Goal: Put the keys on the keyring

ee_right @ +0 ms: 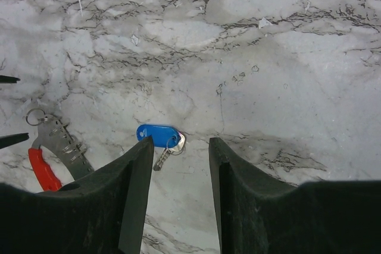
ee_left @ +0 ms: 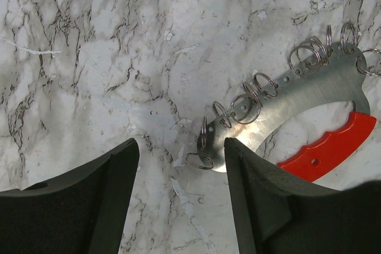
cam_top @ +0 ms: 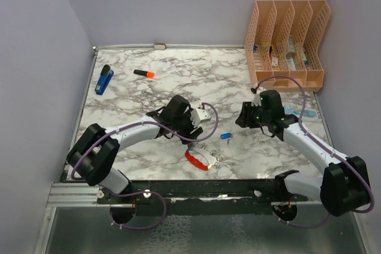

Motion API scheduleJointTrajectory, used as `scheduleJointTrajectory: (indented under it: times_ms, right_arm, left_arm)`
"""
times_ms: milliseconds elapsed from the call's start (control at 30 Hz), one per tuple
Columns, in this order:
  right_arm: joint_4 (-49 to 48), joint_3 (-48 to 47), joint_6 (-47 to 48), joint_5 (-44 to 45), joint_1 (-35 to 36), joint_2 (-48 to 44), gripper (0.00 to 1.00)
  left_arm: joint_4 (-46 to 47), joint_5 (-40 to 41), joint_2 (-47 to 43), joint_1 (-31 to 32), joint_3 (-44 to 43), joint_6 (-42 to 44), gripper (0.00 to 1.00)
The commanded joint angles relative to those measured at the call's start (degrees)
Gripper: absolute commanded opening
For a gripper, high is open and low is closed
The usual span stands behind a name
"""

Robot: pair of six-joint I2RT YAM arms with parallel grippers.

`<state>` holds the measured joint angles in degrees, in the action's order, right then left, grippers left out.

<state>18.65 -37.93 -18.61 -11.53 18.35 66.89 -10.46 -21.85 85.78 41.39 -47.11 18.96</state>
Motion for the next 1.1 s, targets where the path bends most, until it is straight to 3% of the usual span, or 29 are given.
scheduleJointTrajectory:
  times_ms: [0,1067]
  right_arm:
    - [-2.1,-0.2,0.0,-1.1,0.5,1.1,0.42]
    - [-3.5,1.0,-0.7,-0.7,1.6,2.1,0.41]
  left_arm:
    - [2.4,-1.9,1.7,0.4,0.6,0.1,0.62]
    - [5.8,-0.9,3.4,0.6,5.0,3.0,0.51]
